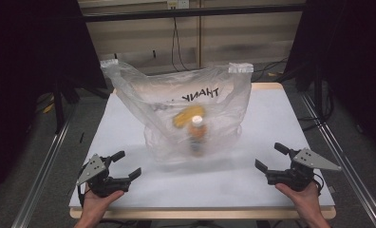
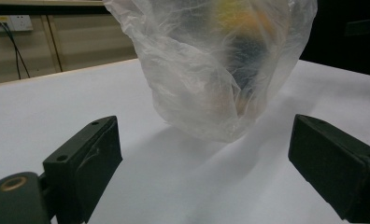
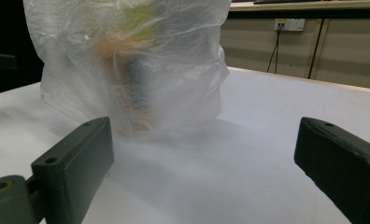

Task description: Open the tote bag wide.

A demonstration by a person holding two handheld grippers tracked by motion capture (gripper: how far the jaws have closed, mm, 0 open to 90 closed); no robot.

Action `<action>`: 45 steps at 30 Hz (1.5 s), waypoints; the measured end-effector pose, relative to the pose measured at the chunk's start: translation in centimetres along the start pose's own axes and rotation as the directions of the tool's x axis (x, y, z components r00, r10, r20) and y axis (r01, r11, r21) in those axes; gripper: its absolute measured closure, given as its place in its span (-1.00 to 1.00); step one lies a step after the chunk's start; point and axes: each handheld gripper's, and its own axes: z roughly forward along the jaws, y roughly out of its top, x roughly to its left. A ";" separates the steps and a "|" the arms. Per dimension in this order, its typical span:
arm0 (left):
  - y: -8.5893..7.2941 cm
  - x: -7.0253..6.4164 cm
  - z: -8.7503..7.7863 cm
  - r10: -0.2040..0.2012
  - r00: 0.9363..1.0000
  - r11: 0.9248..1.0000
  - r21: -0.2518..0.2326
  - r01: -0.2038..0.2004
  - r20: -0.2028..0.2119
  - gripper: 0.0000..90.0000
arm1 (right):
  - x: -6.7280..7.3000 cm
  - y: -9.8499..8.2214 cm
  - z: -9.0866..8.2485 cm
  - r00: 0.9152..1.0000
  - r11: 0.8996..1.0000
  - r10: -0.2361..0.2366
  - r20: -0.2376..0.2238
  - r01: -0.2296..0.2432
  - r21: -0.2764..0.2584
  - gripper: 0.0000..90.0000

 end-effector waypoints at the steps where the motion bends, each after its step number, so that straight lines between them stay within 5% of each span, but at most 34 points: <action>1: 0.0 0.0 0.1 -0.010 1.000 1.000 -0.004 0.010 -0.002 -0.78 | 0.1 0.0 0.1 1.000 1.000 -0.005 -0.002 0.005 0.005 -0.93; 3: 0.0 -0.2 0.3 -0.041 0.999 0.999 -0.020 0.041 -0.006 -0.77 | 0.3 0.0 0.3 1.000 1.000 -0.006 -0.002 0.006 0.010 -0.95; 4: 0.0 0.1 0.1 -0.007 1.000 1.000 0.004 0.007 -0.007 -0.77 | 0.5 0.1 0.4 1.000 1.000 0.001 0.003 -0.001 0.011 -0.96; 7: 0.0 0.2 0.2 0.004 1.000 1.000 0.021 -0.004 0.021 -0.74 | 0.5 0.1 0.5 1.000 1.000 -0.012 -0.007 0.013 0.020 -0.88; 12: 0.2 -0.4 0.4 0.005 1.000 1.000 0.028 -0.005 0.011 -0.57 | 0.6 0.3 0.5 0.998 1.000 -0.008 -0.056 0.008 0.007 -0.46; 15: 0.2 -0.3 0.4 0.007 0.998 1.000 0.023 -0.008 0.058 -0.39 | 0.6 0.4 0.7 0.996 1.000 0.001 -0.086 -0.001 0.000 -0.30; 16: 0.2 -0.5 0.4 0.012 0.999 1.000 0.018 -0.013 0.033 -0.37 | 0.6 0.5 0.8 0.995 1.000 -0.009 -0.094 0.010 0.002 -0.21; 17: 0.3 -0.4 0.3 0.040 0.998 0.999 0.035 -0.042 0.045 -0.32 | 0.7 0.6 0.8 0.995 1.000 -0.016 -0.095 0.016 0.004 -0.17; 21: 0.8 -1.0 0.3 0.021 0.997 0.999 0.028 -0.023 0.070 -0.12 | 0.9 1.0 1.1 0.990 1.000 -0.028 -0.138 0.027 -0.004 0.09; 24: 1.3 -1.3 0.3 0.046 0.996 0.998 0.036 -0.049 0.079 0.04 | 1.0 1.4 1.2 0.989 0.999 -0.029 -0.145 0.030 0.010 0.27; 26: 1.7 -1.5 0.5 0.035 0.995 0.999 0.035 -0.038 0.089 0.14 | 1.1 1.7 1.4 0.985 0.999 -0.014 -0.173 0.020 0.028 0.37; 27: 1.9 -1.9 0.6 -0.005 0.996 1.000 0.017 0.003 0.091 0.22 | 1.2 1.9 1.5 0.982 0.999 -0.016 -0.187 0.022 0.028 0.43; 28: 2.2 -1.6 0.7 0.001 0.991 0.999 0.032 -0.005 0.131 0.30 | 1.3 2.0 1.6 0.980 0.999 -0.010 -0.197 0.017 0.034 0.44; 29: 2.3 -1.8 0.8 -0.007 0.996 0.999 0.036 0.004 0.091 0.34 | 1.3 2.1 1.7 0.977 0.999 0.004 -0.212 0.005 0.042 0.48; 41: 3.4 -1.8 1.8 -0.012 0.982 0.996 0.092 -0.006 0.188 0.91 | 1.9 4.3 3.0 0.960 0.999 -0.011 -0.278 0.023 0.041 0.99; 42: 3.8 -1.6 2.0 -0.017 0.973 0.997 0.075 -0.001 0.230 0.96 | 2.1 4.6 3.2 0.959 0.999 -0.012 -0.284 0.024 0.038 1.00; 43: 4.1 -1.6 2.0 -0.011 0.979 0.997 0.071 -0.004 0.204 0.99 | 2.1 4.8 3.3 0.957 0.999 -0.011 -0.291 0.024 0.042 1.00; 44: 4.4 -1.4 2.2 -0.021 0.972 0.998 0.060 0.008 0.235 1.00 | 2.2 5.0 3.4 0.957 0.999 -0.014 -0.290 0.027 0.044 1.00; 45: 4.7 -1.5 2.2 -0.012 0.977 0.998 0.057 0.000 0.211 1.00 | 2.3 5.3 3.6 0.961 0.999 -0.016 -0.275 0.030 0.045 1.00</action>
